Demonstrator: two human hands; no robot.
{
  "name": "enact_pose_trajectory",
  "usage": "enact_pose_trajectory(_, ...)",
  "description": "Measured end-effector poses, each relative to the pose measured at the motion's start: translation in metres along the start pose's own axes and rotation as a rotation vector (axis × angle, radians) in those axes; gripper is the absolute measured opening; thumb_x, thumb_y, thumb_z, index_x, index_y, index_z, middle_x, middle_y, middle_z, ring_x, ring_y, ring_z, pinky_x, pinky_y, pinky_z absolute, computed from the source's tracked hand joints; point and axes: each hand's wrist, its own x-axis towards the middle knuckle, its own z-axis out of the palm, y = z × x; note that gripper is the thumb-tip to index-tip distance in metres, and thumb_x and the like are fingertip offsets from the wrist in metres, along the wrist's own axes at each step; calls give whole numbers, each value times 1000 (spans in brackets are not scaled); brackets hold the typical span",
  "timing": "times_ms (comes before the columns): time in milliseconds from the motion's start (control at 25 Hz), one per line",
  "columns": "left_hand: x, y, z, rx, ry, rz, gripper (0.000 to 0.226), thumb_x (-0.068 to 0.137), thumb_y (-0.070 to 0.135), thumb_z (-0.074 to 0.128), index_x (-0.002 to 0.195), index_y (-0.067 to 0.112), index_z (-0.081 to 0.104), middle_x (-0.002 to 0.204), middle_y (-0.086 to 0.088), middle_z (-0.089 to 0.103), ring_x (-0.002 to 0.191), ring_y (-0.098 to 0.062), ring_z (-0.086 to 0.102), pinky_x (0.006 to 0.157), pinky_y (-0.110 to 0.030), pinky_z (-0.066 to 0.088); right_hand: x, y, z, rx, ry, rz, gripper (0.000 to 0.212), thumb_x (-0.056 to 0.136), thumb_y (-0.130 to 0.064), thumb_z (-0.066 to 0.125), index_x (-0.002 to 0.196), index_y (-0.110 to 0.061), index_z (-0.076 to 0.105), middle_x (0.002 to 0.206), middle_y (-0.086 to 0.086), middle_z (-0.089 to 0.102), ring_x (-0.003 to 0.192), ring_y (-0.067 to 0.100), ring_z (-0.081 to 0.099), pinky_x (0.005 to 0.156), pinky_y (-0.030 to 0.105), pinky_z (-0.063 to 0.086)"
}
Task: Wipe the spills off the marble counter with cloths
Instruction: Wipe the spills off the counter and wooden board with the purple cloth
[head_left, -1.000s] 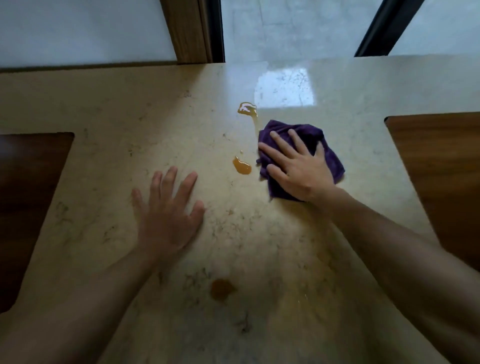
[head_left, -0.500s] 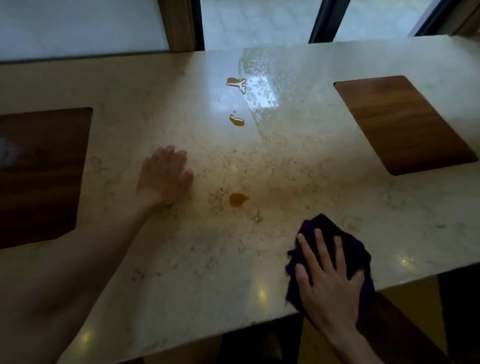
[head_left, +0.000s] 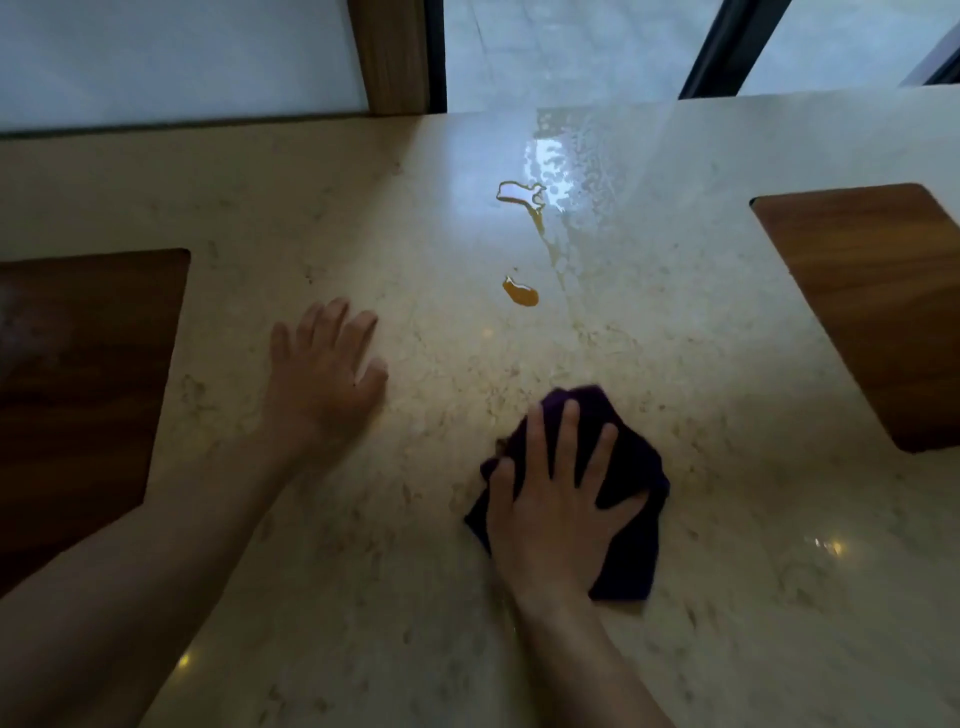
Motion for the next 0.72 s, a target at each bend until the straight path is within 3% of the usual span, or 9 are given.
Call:
enact_pose_trajectory(120,-4,5,-1,15,41,12,66,88,52,29,145,22,41,157,-11,34,145,-34,30,114,-62,21,107,-41,-8,42,87,15,61,97,-51,22,156,-37,13,167,-3,4,152,33,-5,106,78,3)
enact_pose_trajectory(400,1,7,-1,50,29,9,67,80,49,44,141,22,51,155,-11,42,142,-36,37,112,-63,25,372,-105,-41,58,-43,-46,60,96,-50,19,155,-40,9,166,-7,-5,151,31,-14,105,78,-4)
enact_pose_trajectory(560,2,0,7,43,79,37,70,77,49,50,140,20,55,155,-13,43,142,-36,37,112,-65,27,470,-142,-58,-31,-143,-369,59,95,-52,18,153,-46,11,166,-11,-1,151,26,-10,108,76,-3)
enact_pose_trajectory(720,4,-2,7,49,115,57,70,76,49,51,140,20,55,154,-13,44,142,-36,39,111,-66,27,491,-151,-58,-154,-143,-659,55,96,-51,18,151,-53,9,165,-16,2,152,20,-5,109,74,0)
